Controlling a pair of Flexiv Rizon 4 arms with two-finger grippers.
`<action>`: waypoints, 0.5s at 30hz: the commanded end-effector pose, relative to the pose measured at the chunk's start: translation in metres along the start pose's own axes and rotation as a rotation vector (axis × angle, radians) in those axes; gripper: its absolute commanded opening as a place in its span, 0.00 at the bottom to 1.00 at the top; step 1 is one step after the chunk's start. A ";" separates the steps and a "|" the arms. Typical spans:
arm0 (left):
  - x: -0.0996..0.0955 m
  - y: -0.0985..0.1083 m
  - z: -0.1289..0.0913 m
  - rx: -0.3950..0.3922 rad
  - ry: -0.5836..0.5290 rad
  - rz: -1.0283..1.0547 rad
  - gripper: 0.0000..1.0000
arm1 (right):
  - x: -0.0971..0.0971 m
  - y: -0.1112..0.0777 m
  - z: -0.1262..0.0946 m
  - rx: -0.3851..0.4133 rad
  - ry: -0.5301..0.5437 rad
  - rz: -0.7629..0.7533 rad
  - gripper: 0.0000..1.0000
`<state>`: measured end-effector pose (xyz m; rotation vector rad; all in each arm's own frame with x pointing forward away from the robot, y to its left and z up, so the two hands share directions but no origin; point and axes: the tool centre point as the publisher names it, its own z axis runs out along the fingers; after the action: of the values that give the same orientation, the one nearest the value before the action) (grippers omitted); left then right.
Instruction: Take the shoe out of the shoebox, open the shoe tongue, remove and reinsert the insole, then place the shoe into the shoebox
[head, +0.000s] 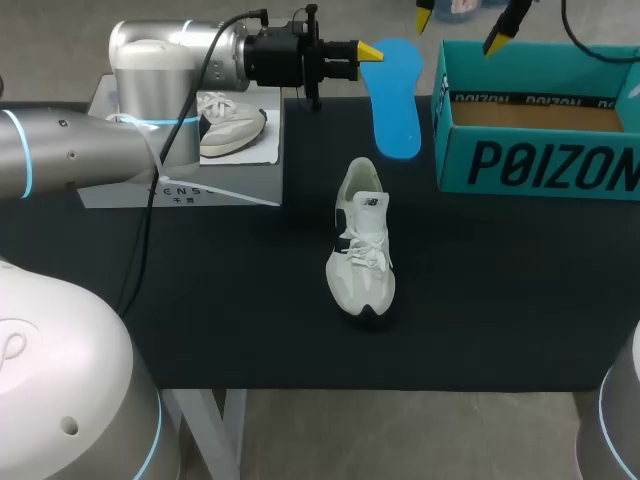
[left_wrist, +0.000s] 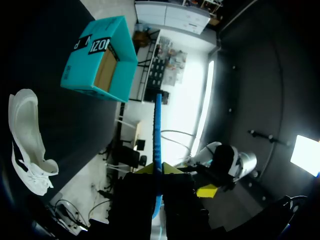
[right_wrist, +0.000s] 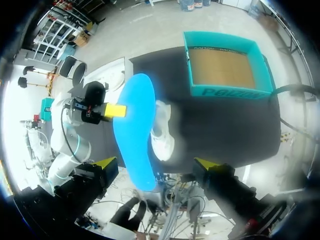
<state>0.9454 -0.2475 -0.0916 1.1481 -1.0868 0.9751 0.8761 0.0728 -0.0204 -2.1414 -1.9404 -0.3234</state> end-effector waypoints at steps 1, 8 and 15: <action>0.000 0.000 0.000 0.001 -0.002 0.000 0.00 | -0.029 0.002 0.002 0.024 0.287 0.005 1.00; 0.000 0.000 0.000 0.001 -0.002 0.000 0.00 | -0.038 0.001 -0.008 0.066 0.390 0.000 1.00; 0.000 0.000 0.000 0.001 -0.002 0.000 0.00 | -0.038 0.001 -0.008 0.066 0.390 0.000 1.00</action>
<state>0.9453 -0.2477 -0.0916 1.1478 -1.0870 0.9750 0.8769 0.0353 -0.0218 -1.8941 -1.7369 -0.5665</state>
